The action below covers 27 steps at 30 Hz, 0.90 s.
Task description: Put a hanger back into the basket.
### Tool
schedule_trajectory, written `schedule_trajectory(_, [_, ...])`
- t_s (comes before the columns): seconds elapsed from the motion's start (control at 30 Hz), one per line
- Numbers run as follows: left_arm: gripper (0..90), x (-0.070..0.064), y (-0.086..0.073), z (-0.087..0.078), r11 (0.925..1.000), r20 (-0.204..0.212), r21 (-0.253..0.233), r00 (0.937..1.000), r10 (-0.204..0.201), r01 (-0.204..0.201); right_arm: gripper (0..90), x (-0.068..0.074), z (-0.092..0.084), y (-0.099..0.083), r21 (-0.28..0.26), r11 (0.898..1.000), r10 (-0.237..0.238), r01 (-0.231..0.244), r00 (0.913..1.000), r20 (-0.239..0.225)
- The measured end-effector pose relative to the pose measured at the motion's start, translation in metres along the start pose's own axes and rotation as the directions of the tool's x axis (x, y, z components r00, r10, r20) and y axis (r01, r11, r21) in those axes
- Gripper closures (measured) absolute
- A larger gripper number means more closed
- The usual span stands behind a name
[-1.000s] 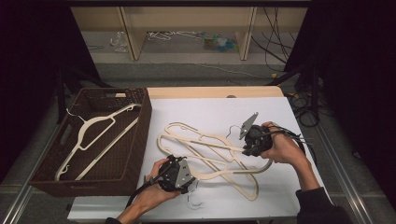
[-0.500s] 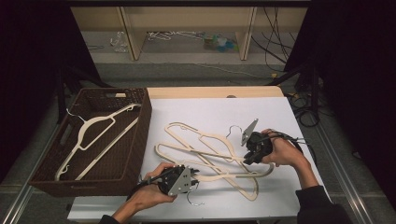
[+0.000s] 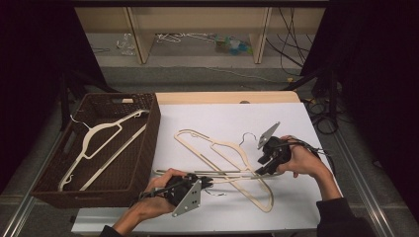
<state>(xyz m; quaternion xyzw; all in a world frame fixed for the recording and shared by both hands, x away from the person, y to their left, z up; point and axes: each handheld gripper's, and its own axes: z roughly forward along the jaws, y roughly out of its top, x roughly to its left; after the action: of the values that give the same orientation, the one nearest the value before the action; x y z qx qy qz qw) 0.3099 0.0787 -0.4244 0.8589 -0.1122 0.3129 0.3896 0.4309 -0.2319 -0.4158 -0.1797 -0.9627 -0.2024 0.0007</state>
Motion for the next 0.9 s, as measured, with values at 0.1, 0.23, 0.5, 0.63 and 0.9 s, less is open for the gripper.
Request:
schedule_trajectory(0.1, [85.5,0.004,0.001,-0.004,1.0,-0.01,-0.002,0.9999,-0.008,0.008,47.4,-0.001,-0.016,0.002,-0.08,0.995,0.06,-0.056,0.9969,0.05])
schedule_trajectory(0.23, [85.5,0.01,0.006,-0.011,0.9998,-0.017,0.015,0.9997,-0.015,0.015,42.5,-0.002,-0.043,0.003,-0.234,0.965,0.157,-0.122,0.9781,0.137])
schedule_trajectory(0.5, [85.5,0.018,0.014,-0.019,0.9915,-0.024,0.044,0.9923,-0.122,0.123,39.0,-0.003,-0.07,-0.002,-0.395,0.902,0.279,-0.176,0.9345,0.221])
schedule_trajectory(0.63, [85.4,0.025,0.018,-0.025,0.9834,-0.039,0.069,0.9855,-0.165,0.168,37.2,-0.004,-0.08,-0.013,-0.411,0.881,0.355,-0.234,0.9004,0.251])
schedule_trajectory(0.9, [84.8,0.039,0.029,-0.049,0.957,-0.043,-0.01,0.9561,-0.29,0.29,31.8,-0.005,-0.077,-0.033,-0.44,0.857,0.411,-0.267,0.8702,0.272])
